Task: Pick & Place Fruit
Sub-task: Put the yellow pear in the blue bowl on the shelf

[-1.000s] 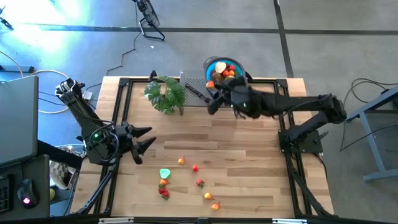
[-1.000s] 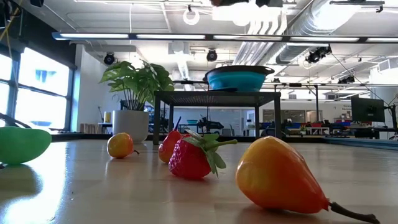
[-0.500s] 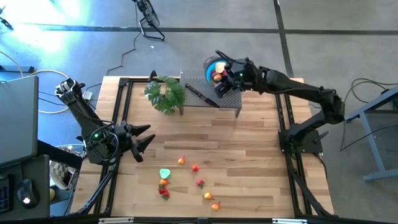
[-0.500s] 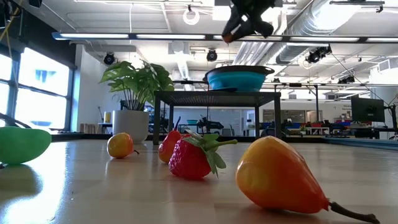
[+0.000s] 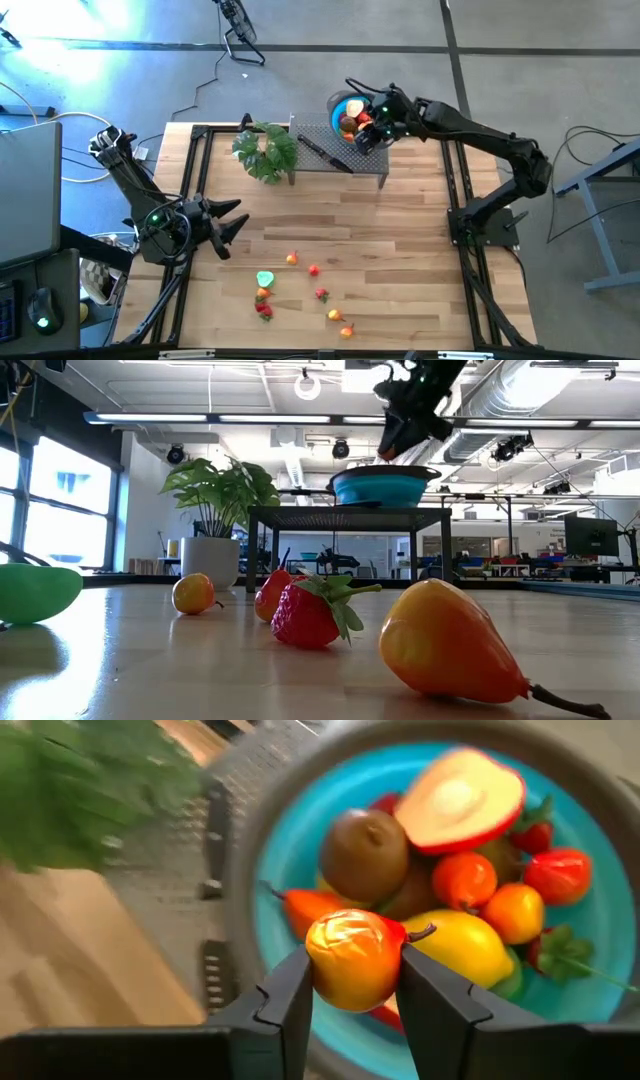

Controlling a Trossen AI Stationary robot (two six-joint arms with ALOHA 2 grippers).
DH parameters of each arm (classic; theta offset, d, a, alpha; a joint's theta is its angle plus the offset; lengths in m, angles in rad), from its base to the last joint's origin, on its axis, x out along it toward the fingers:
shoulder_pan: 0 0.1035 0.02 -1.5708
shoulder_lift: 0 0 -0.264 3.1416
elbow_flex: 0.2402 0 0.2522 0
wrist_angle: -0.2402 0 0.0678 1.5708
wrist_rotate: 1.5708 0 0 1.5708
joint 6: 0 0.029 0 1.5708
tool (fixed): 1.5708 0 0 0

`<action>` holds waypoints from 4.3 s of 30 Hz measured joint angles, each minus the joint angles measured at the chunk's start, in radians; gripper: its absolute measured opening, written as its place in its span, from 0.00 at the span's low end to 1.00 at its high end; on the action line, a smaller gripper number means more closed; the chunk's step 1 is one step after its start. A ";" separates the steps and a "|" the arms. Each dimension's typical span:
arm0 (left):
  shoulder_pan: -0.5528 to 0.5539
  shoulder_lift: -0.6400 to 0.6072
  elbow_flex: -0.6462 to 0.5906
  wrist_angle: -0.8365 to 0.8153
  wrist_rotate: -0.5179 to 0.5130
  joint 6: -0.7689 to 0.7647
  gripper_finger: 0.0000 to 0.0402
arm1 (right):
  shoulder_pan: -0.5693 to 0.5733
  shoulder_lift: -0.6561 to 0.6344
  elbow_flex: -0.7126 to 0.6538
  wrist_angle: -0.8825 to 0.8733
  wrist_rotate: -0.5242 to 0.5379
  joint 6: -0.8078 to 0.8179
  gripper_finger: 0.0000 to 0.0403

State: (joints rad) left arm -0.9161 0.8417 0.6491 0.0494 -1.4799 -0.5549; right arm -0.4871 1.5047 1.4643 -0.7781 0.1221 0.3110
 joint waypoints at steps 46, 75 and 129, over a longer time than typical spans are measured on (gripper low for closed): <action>0.000 0.000 0.000 0.001 0.029 0.000 0.62 | 0.092 -0.218 -0.001 0.140 -0.124 0.066 0.27; 0.000 0.222 0.000 0.004 0.467 -0.077 0.62 | 0.831 -0.340 -0.001 0.012 0.470 0.537 0.01; 0.388 0.974 0.295 0.082 0.938 0.027 0.62 | 1.034 -0.373 -0.001 -0.155 0.713 0.420 0.01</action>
State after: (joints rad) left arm -0.5284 1.8153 0.9439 0.1311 -0.5417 -0.5281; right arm 0.5468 1.1316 1.4631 -0.9329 0.8352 0.7315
